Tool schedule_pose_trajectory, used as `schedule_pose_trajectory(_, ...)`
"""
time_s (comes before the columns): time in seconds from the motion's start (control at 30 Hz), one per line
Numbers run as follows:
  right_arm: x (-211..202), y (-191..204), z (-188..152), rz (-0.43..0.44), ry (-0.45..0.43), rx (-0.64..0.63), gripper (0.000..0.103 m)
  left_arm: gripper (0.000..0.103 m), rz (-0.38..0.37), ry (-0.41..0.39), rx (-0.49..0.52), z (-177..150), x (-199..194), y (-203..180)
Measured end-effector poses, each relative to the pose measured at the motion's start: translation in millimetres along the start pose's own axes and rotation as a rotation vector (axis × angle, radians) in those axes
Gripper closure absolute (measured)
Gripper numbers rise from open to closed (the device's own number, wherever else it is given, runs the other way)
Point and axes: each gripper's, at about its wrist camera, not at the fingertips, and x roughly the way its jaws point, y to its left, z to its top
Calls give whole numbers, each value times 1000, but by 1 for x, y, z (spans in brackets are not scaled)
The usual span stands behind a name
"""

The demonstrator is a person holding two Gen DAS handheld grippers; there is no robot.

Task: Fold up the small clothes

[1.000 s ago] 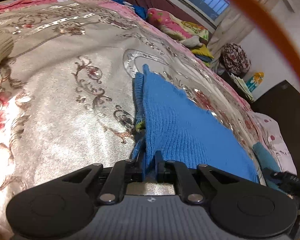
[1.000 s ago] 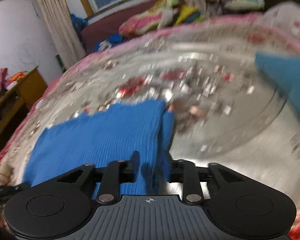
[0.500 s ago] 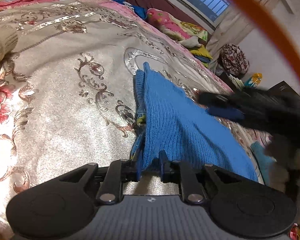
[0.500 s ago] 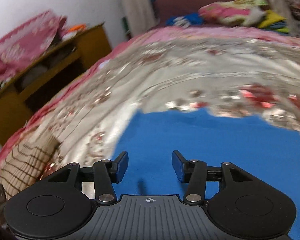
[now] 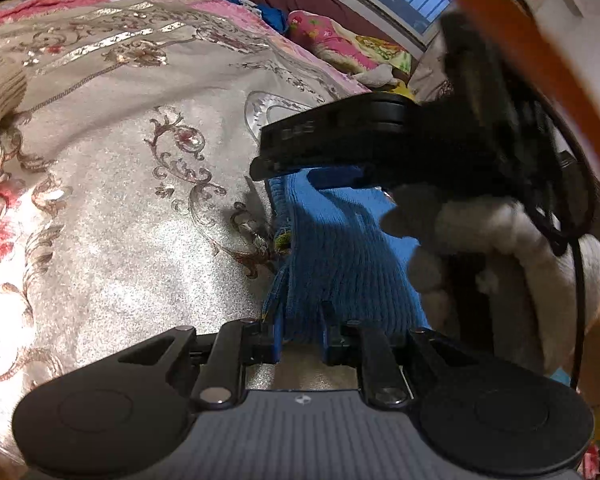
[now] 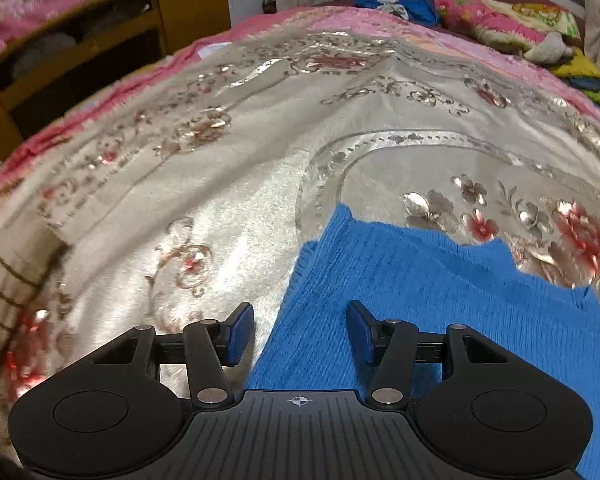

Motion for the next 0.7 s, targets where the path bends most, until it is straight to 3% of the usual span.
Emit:
schedule_pose_trajectory(0.37,12,17,4,-70,36,-101,51,78,51,-11,82,-5,-2,-12)
schedule_pose_trajectory(0.47,12,19,4,-78,37,-118,53,73,56,-10,97,-6,-3,-14)
schedule_pose_trajectory(0.7,11,18,4,-107,27,-139,72,69,72,-14,128,-10,-4,-19)
